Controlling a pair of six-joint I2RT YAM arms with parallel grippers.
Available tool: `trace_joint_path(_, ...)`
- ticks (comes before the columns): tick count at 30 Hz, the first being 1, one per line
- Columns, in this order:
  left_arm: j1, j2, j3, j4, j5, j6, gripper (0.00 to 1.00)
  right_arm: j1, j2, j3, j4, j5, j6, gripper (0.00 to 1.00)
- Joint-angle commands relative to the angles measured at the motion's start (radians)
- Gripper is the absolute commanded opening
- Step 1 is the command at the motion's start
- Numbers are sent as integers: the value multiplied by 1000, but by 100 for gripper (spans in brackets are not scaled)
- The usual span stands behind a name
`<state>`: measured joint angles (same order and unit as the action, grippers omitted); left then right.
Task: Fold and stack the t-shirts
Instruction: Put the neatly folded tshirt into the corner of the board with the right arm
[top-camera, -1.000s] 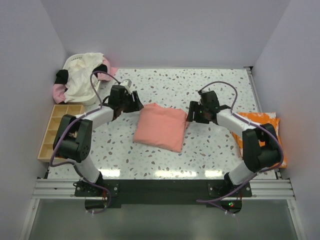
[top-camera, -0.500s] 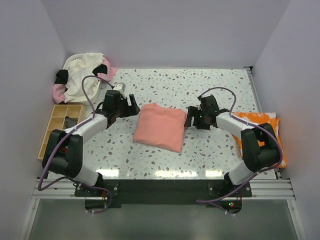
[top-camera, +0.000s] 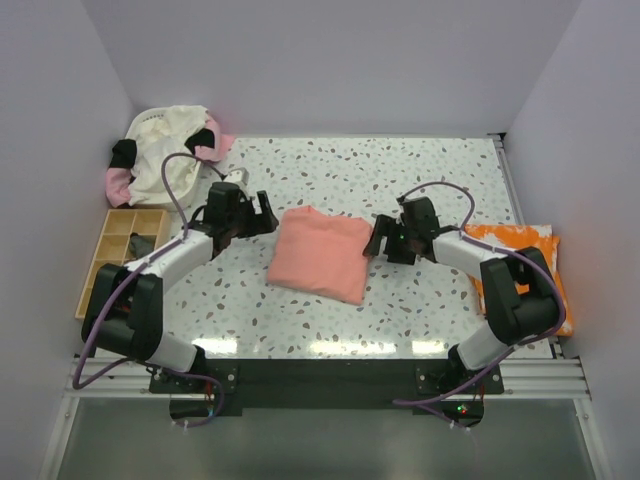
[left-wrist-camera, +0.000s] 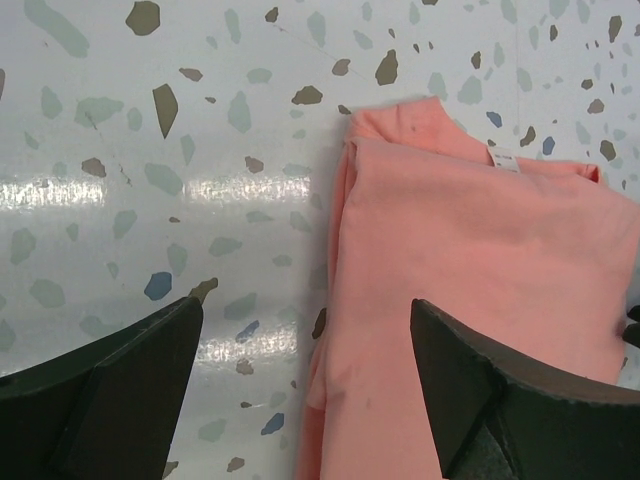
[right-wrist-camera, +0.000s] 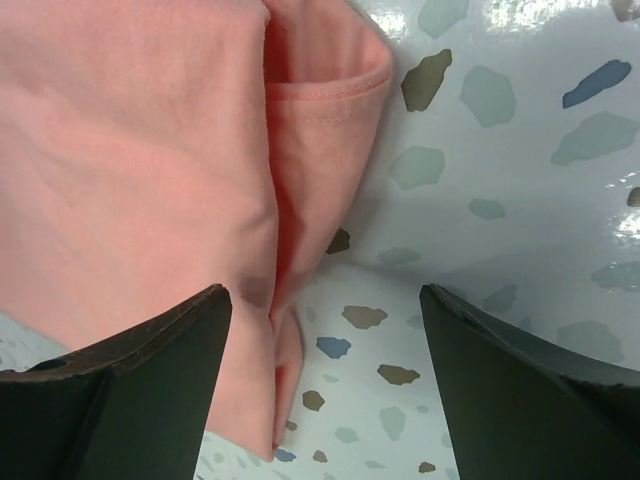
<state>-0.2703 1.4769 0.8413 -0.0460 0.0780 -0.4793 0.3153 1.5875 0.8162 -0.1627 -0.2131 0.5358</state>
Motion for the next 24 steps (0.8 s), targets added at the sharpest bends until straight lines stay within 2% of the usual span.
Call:
trace_joint_path(1, 6, -9, -28, 28, -12, -4, 90, -1, -9, -48, 123, -84, 81, 81)
trace_joint_path(8, 6, 48, -24, 63, 3, -19, 90, 13, 68, -68, 204, -141, 110, 81)
trace_joint_path(10, 5, 91, -18, 90, 11, -25, 90, 65, 101, -40, 181, -138, 115, 81)
trace_joint_path(18, -10, 194, -57, 166, 51, -68, 83, 223, 109, 5, 71, 44, 170, 81)
trace_joint_path(24, -70, 215, -84, 199, 55, -96, 77, 321, 158, 17, 130, 118, 254, 76)
